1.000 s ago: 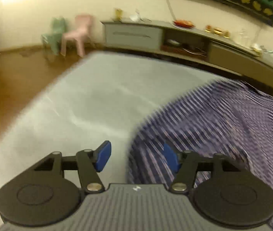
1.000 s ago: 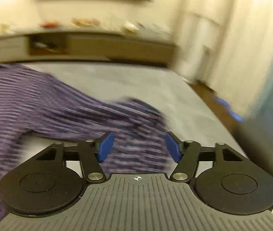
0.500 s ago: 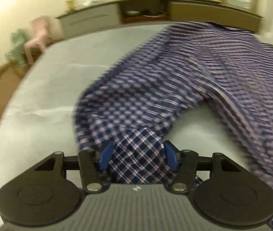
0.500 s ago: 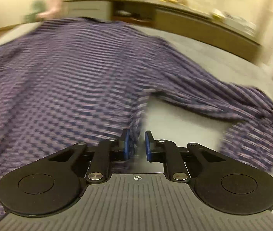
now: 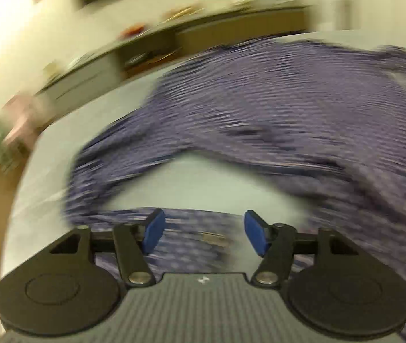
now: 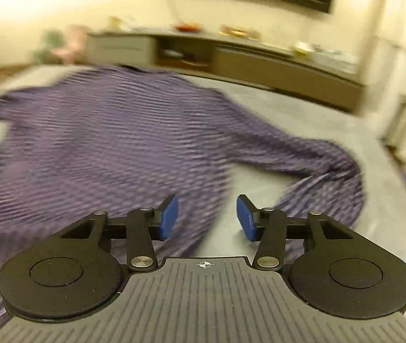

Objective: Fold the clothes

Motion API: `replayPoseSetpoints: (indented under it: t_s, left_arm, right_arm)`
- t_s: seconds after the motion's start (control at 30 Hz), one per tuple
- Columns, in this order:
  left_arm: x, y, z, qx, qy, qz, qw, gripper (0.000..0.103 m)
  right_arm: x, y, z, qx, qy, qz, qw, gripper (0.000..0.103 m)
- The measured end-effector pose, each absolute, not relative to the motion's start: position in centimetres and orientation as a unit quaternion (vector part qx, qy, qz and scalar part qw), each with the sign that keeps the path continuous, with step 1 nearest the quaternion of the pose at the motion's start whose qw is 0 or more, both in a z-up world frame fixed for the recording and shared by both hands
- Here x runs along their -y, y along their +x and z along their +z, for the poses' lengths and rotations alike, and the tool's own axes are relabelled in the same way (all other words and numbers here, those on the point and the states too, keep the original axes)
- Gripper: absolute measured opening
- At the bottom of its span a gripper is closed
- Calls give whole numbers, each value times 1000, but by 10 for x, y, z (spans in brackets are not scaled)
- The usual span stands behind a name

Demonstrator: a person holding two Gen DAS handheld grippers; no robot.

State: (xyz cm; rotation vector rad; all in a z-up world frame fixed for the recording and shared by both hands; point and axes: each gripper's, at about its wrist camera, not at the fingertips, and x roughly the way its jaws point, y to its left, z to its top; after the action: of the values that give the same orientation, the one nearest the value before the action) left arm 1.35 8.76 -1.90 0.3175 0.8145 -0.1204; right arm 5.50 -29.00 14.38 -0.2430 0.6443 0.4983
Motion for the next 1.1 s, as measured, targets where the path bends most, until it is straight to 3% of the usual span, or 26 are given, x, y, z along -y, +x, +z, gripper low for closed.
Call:
replayPoseSetpoints:
  t_s: [0.07,0.2,0.27,0.3,0.33,0.37,0.4,0.43,0.5,0.6,0.67,0.7,0.77,0.83,0.87,1.0,1.1]
  left_arm:
    - [-61,-15,-29,-388,190,-72,899,71]
    - [-28,-40,-49,-386,257,-66,883,80]
    - [-25,-37,-59,-395,272,-58,875,82]
    - [-25,-33,-59,-401,264,-60,875,79]
    - [-24,-27,-59,-406,250,-65,876,59]
    - [-23,-22,-59,-411,236,-71,877,39]
    - [-26,-17,-53,-420,202,-79,881,2]
    - [-34,-15,-41,-418,142,-92,893,0]
    - [-57,-22,-23,-399,32,-101,911,0]
    - [-93,-35,0,-360,-126,-106,918,1]
    - [-96,-37,-11,-386,-97,-55,915,1]
    - [-86,-40,-16,-397,-39,-32,916,5]
    - [-55,-54,-17,-386,61,-55,919,21]
    - [-23,-75,-14,-356,127,-116,918,60]
    - [-7,-89,-16,-337,164,-146,916,66]
    - [46,-142,-34,-261,315,-262,874,77]
    - [58,-152,-58,-261,381,-284,840,79]
  right_arm:
    - [295,10,142,-313,-101,299,896,51]
    - [298,-71,133,-300,-95,377,871,88]
    - [287,-90,122,-310,-134,383,860,87]
    - [279,-96,117,-310,-168,379,856,83]
    - [272,-95,111,-313,-202,364,854,77]
    - [264,-95,104,-315,-235,348,851,46]
    - [263,-92,103,-329,-241,337,849,5]
    - [271,-88,109,-331,-213,333,857,0]
    - [287,-80,121,-333,-155,324,872,0]
    - [336,-59,141,-337,30,330,881,0]
    - [364,-39,132,-365,124,307,870,0]
    - [371,-32,127,-383,156,306,858,0]
    - [380,-23,117,-405,205,307,836,0]
    - [379,-20,114,-410,220,305,831,5]
    - [377,-21,115,-406,213,297,838,13]
    - [364,-20,113,-396,188,276,856,14]
    - [373,-22,114,-388,210,268,856,14]
